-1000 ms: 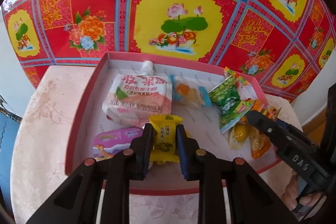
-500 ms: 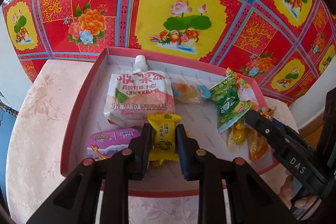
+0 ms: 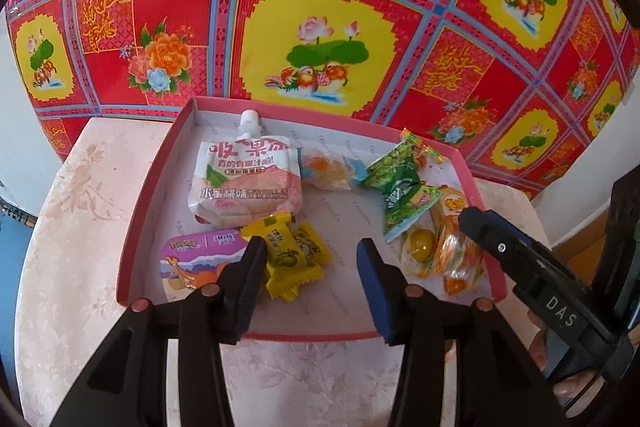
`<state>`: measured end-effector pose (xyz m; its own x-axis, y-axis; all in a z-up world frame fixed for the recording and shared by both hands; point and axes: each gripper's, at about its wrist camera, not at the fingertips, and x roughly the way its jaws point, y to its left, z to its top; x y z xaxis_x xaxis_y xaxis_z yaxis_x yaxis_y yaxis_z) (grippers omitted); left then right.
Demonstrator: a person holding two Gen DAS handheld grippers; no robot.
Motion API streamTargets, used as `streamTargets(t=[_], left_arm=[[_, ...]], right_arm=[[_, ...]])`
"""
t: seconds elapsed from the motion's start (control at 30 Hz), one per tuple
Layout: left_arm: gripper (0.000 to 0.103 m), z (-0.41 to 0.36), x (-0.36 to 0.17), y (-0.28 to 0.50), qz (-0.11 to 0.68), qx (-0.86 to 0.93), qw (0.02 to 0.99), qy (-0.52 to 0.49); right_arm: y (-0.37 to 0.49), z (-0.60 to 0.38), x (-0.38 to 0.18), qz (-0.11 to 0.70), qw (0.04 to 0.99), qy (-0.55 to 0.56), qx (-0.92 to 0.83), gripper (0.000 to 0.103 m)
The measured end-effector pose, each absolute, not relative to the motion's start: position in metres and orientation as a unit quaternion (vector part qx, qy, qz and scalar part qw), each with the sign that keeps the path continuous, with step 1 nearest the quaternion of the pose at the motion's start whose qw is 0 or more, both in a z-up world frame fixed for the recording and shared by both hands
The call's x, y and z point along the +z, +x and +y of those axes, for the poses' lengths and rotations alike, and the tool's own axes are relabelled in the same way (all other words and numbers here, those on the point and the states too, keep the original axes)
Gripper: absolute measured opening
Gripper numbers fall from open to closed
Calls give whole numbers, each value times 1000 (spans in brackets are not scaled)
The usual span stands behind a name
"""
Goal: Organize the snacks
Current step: 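Open both grippers to drop the two snacks into the tray, then move the left gripper to the green pea snack bag and close on it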
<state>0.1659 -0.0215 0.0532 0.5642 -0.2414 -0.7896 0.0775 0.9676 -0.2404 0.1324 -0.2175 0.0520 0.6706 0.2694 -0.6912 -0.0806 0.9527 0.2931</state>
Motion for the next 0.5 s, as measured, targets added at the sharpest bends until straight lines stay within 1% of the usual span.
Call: streamTargets(t=[0.5], left_arm=[[49,-30,71,143,451,-103,883,-82]], right_arm=[[98,-220,60,396,906,117,94,51]])
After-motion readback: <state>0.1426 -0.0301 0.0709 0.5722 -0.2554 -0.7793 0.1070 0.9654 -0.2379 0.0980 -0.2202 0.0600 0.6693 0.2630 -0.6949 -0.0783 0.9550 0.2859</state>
